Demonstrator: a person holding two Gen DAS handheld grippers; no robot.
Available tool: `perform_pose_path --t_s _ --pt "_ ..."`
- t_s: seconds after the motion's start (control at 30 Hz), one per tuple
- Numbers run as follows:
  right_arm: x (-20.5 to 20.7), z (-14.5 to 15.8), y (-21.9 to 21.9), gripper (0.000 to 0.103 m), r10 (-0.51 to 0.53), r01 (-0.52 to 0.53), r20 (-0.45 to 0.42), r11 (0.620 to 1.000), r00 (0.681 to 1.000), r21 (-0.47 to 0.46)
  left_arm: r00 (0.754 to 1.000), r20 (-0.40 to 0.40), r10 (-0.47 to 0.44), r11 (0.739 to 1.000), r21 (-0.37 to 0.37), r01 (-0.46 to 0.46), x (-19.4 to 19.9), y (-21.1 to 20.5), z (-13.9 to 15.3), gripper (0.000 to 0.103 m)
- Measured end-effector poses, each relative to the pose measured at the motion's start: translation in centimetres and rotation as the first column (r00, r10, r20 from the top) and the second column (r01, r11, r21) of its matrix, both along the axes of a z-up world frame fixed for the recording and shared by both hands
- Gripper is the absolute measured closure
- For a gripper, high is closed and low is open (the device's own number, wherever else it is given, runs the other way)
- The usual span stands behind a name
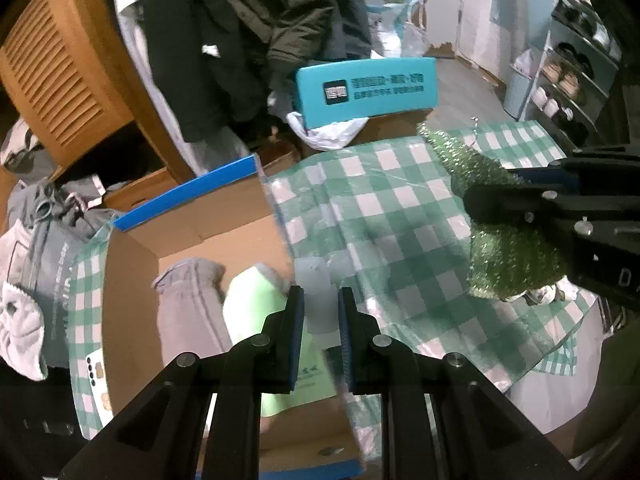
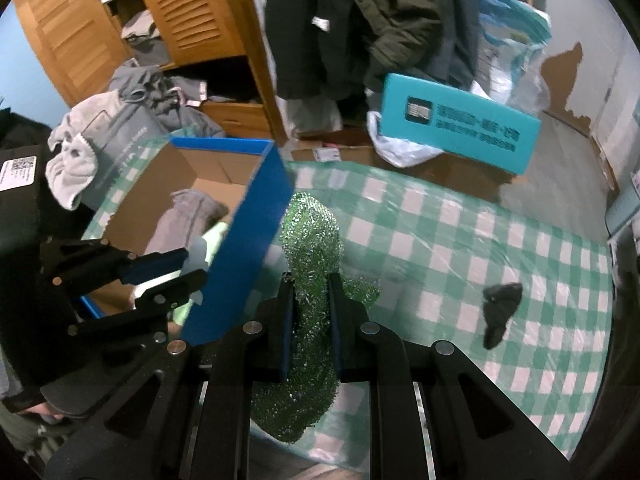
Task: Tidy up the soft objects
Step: 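Lift the green scrubber with the right gripper and carry it over the box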
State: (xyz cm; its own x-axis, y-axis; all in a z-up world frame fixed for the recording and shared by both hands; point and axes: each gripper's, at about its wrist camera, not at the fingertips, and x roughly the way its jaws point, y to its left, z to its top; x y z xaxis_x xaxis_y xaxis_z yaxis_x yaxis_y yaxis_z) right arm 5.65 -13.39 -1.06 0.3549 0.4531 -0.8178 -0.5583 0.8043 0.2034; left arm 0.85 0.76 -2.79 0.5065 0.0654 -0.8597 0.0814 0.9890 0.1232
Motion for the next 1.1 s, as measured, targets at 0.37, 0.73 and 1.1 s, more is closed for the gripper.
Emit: perform_pose_path --t_s 0.37,0.73,1.1 --pt "-0.8 0.8 6.3 0.088 0.104 -0.104 0.003 0.994 0.995 0.008 0.996 0.014 0.087 0.996 -0.025 -0.087 -1.4 5.0 0.4 0.086" --pt "-2.4 0.8 12.2 0.088 0.2 -0.2 -0.003 0.98 0.98 -0.011 0.985 -0.002 0.171 0.984 -0.043 -0.171 -2.9 9.9 -0.5 0.086" --pt "-3.0 -0.5 15.8 0.088 0.243 -0.244 -0.037 0.969 0.969 -0.041 0.975 -0.037 0.219 0.973 -0.062 -0.221 -3.7 12.8 -1.8 0.086"
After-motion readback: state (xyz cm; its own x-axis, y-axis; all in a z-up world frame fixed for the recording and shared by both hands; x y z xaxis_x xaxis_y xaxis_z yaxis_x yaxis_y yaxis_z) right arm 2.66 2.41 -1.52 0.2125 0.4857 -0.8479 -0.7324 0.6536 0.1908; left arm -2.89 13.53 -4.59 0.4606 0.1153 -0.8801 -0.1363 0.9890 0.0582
